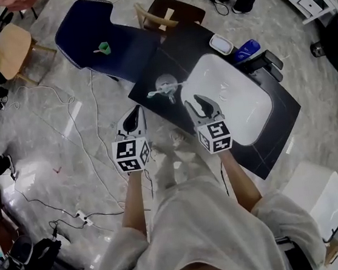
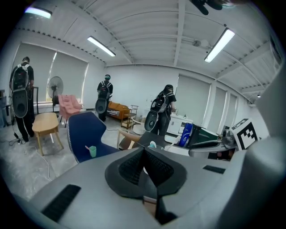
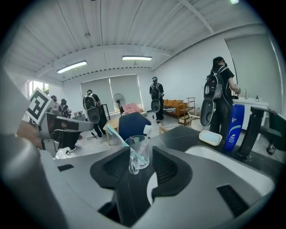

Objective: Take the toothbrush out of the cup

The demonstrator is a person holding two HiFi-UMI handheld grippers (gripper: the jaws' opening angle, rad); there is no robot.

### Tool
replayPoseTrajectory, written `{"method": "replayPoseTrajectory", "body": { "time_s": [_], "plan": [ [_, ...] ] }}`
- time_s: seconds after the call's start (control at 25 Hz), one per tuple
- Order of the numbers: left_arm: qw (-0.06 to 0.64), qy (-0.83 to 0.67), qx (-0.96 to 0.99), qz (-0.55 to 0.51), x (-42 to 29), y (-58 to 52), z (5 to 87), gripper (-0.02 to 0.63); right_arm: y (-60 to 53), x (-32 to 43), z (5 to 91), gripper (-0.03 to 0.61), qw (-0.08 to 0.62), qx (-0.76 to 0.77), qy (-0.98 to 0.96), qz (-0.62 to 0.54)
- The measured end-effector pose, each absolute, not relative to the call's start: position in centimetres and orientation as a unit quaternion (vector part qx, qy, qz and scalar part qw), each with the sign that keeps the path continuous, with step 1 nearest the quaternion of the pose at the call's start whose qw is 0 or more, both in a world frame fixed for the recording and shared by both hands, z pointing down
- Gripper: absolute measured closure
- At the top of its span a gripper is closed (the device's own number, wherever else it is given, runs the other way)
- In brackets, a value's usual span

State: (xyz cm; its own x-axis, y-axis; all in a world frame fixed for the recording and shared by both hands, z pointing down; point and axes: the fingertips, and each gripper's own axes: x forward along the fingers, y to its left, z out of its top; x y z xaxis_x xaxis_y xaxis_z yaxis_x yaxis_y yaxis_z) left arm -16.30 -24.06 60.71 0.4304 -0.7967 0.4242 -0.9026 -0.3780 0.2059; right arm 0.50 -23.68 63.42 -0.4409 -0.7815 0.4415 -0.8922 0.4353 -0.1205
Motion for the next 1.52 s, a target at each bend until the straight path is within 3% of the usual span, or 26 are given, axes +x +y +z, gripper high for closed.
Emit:
{"method": "replayPoseTrajectory", "body": {
  "time_s": [0.04, 0.08, 0.24, 0.76, 1.08, 1.52],
  "plan": [
    [0.208, -0.518, 0.820, 0.129, -16.2, -24.0, 61.0, 0.589, -23.7, 0.5, 63.8, 0.384, 0.160, 0.500, -0.833, 0.176],
    [0.210, -0.518, 0.819, 0.130, -16.1, -24.0, 61.2, 0.589, -23.7, 0.5, 64.2, 0.373, 0.160, 0.499, -0.832, 0.181],
    [0.215, -0.519, 0.816, 0.133, -16.2, -23.7, 61.8, 0.589, -24.1, 0.5, 65.4, 0.375, 0.165, 0.501, -0.829, 0.188],
    [0.215, -0.531, 0.807, 0.147, -17.2, -23.1, 62.1, 0.589, -29.9, -1.1, 66.1, 0.434, 0.140, 0.495, -0.832, 0.207],
    [0.214, -0.532, 0.807, 0.146, -17.6, -23.5, 61.9, 0.589, -30.3, -1.7, 66.0, 0.531, 0.126, 0.492, -0.833, 0.220],
    [0.213, -0.529, 0.809, 0.140, -17.2, -23.7, 61.6, 0.589, -29.4, -1.7, 63.8, 0.545, 0.123, 0.487, -0.843, 0.193]
  ]
}}
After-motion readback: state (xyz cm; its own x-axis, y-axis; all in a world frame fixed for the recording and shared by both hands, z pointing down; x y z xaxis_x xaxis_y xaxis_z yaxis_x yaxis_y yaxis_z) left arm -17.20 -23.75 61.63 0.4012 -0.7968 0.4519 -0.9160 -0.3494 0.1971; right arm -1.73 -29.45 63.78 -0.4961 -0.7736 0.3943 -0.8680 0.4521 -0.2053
